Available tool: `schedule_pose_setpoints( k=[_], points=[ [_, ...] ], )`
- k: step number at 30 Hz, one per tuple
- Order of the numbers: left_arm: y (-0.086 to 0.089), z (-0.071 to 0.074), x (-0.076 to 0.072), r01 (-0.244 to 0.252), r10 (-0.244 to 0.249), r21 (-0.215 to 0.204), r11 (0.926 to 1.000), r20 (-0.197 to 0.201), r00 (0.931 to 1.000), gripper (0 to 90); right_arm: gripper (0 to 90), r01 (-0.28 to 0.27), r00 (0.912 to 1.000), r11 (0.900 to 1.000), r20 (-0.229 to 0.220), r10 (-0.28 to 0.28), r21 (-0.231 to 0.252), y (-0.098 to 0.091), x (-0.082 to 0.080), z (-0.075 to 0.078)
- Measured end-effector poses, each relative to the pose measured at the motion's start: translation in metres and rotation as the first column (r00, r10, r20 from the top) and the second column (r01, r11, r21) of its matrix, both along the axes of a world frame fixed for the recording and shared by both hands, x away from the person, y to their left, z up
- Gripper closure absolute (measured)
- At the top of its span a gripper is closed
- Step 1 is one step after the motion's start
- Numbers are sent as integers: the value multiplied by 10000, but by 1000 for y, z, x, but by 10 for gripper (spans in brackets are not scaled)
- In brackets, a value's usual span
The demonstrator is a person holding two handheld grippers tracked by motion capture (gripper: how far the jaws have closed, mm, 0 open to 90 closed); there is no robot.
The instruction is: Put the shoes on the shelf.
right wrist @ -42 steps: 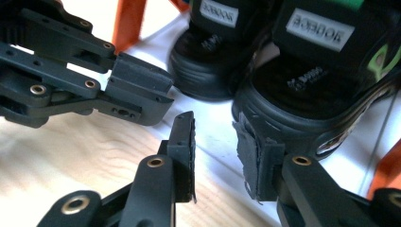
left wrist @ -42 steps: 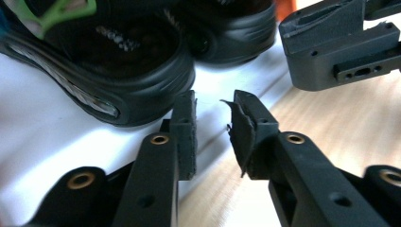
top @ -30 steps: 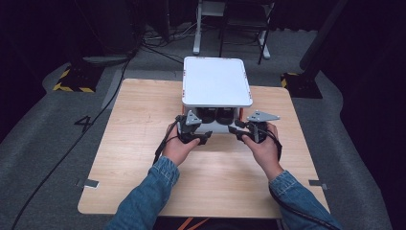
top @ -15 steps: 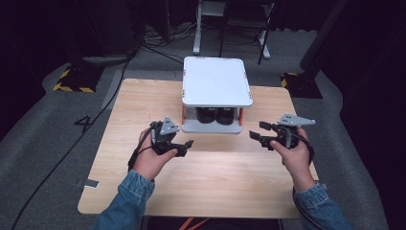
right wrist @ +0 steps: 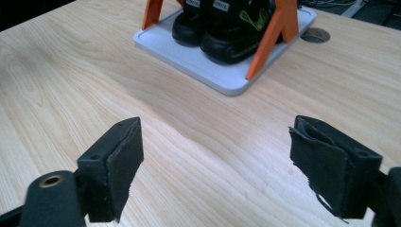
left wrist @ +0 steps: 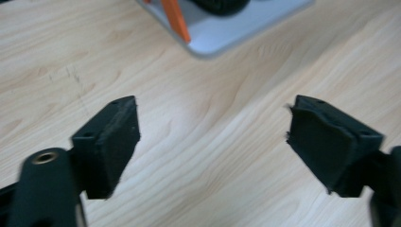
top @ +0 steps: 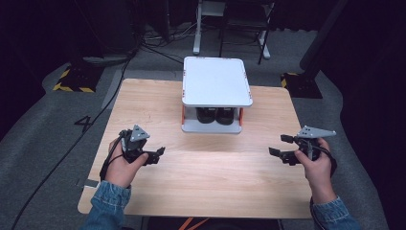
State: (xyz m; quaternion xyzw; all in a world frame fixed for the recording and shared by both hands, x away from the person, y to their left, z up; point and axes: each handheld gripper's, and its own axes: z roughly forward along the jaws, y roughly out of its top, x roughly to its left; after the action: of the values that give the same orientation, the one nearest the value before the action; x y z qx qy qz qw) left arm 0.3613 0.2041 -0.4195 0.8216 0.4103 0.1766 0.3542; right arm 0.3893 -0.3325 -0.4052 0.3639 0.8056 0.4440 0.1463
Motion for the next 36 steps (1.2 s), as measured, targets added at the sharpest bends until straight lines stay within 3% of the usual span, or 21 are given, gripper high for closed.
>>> schedule_pose_setpoints(
  k=[2, 4, 7, 10, 11, 12, 16, 20, 24, 36],
  points=[
    [7, -6, -2, -304, 310, 198, 9993, -284, 9991, 164, 170, 356, 9993, 9993, -78, -355, 121, -9, -2, -10],
    [17, -14, -4, -798, 812, 347, 9962, -402, 9959, 164, 160, 320, 9993, 9994, 203, -323, 130, -13, -3, -15],
    [25, -23, -4, -1268, 1293, 428, 9910, -626, 9896, 164, 163, 336, 9993, 9982, 198, -327, -503, -17, -2, -22],
    [27, -29, -1, -1302, 1340, 525, 9901, -770, 9880, 163, 157, 422, 9991, 9978, 101, -417, -516, -21, -1, -29],
    [28, -37, 1, -1302, 1352, 611, 9896, -884, 9869, 163, 156, 674, 9977, 9964, -22, -676, -515, -23, 2, -39],
    [28, -37, 1, -1302, 1352, 611, 9896, -884, 9869, 163, 156, 674, 9977, 9964, -22, -676, -515, -23, 2, -39],
    [30, -55, 6, -1110, 1209, 865, 9900, -1191, 9855, 164, 157, 1116, 9928, 9921, -383, -1139, -570, -25, 10, -63],
    [31, -63, 8, -1095, 1174, 726, 9913, -1154, 9864, 165, 156, 1253, 9915, 9894, -250, -1274, -728, -22, 13, -70],
    [31, -71, 7, -1160, 1207, 610, 9914, -795, 9895, 164, 156, 759, 9971, 9890, 22, -762, -1267, -17, 17, -80],
    [34, -82, 12, -1708, 1730, 418, 9844, -570, 9833, 159, 156, 604, 9975, 9855, -258, -653, -1587, -9, 23, -95]
  ],
)
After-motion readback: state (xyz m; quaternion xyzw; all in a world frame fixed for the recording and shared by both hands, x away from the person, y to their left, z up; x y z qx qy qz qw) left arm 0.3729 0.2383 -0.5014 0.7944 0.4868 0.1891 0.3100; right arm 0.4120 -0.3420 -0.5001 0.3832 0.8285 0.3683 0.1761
